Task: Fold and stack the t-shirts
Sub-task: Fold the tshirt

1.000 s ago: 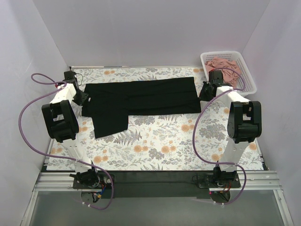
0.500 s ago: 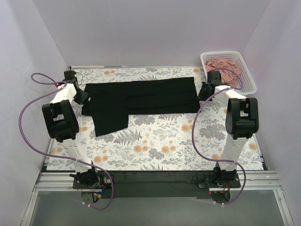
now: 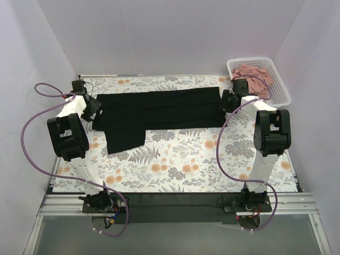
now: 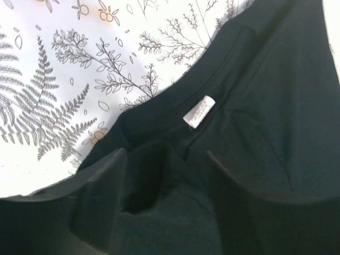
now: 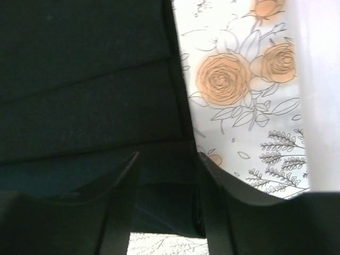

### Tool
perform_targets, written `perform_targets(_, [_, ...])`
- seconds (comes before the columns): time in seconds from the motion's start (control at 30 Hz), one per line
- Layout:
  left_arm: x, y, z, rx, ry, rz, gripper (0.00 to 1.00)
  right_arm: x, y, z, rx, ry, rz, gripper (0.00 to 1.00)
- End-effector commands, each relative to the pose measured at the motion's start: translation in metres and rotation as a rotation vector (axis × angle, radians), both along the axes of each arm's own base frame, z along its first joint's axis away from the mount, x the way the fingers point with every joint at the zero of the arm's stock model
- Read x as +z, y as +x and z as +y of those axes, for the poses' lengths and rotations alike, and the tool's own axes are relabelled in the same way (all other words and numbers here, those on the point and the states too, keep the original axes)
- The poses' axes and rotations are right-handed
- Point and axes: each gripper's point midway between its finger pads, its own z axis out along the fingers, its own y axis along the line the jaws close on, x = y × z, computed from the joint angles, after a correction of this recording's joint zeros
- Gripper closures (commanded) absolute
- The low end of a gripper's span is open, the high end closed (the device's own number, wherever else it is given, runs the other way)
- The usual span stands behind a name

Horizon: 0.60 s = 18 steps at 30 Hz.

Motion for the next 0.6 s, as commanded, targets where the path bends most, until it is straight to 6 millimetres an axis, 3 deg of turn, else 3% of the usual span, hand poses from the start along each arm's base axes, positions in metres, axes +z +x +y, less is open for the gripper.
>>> perform_targets(0.0, [0.047, -0.006, -0.003, -0.003, 0.049, -0.099, 0.35, 0.055, 0.013, 0.017, 0.065, 0.013, -0.144, 0.43])
perform_targets(0.03, [0.061, -0.011, -0.004, 0.000, 0.064, -0.127, 0.31, 0.057, 0.009, 0.021, 0.082, 0.009, -0.148, 0.39])
perform_targets(0.07, [0.054, -0.022, -0.012, -0.015, 0.065, -0.103, 0.25, 0.067, 0.005, 0.031, 0.105, 0.008, -0.170, 0.38])
perform_targets(0.13, [0.067, -0.037, -0.020, -0.030, 0.085, -0.126, 0.20, 0.070, -0.005, 0.042, 0.132, 0.004, -0.174, 0.34])
perform_targets(0.2, [0.066, -0.052, -0.030, -0.048, 0.099, -0.119, 0.18, 0.082, -0.015, 0.066, 0.186, 0.000, -0.205, 0.32])
perform_targets(0.33, [0.040, -0.107, -0.055, -0.095, 0.098, -0.057, 0.18, 0.091, -0.042, 0.117, 0.306, 0.021, -0.231, 0.30])
perform_targets(0.37, [0.033, -0.117, -0.059, -0.102, 0.094, -0.041, 0.17, 0.094, -0.054, 0.141, 0.361, 0.047, -0.236, 0.31])
perform_targets(0.43, [0.028, -0.132, -0.072, -0.127, 0.071, -0.044, 0.18, 0.091, -0.067, 0.169, 0.423, 0.095, -0.237, 0.35])
perform_targets(0.47, [0.012, -0.148, -0.078, -0.143, 0.054, -0.003, 0.18, 0.089, -0.083, 0.196, 0.485, 0.144, -0.222, 0.36])
perform_targets(0.53, [0.004, -0.160, -0.083, -0.155, 0.041, 0.012, 0.22, 0.081, -0.099, 0.220, 0.540, 0.187, -0.199, 0.39])
perform_targets(0.57, [-0.006, -0.169, -0.085, -0.160, 0.036, 0.038, 0.26, 0.074, -0.113, 0.243, 0.596, 0.214, -0.181, 0.39])
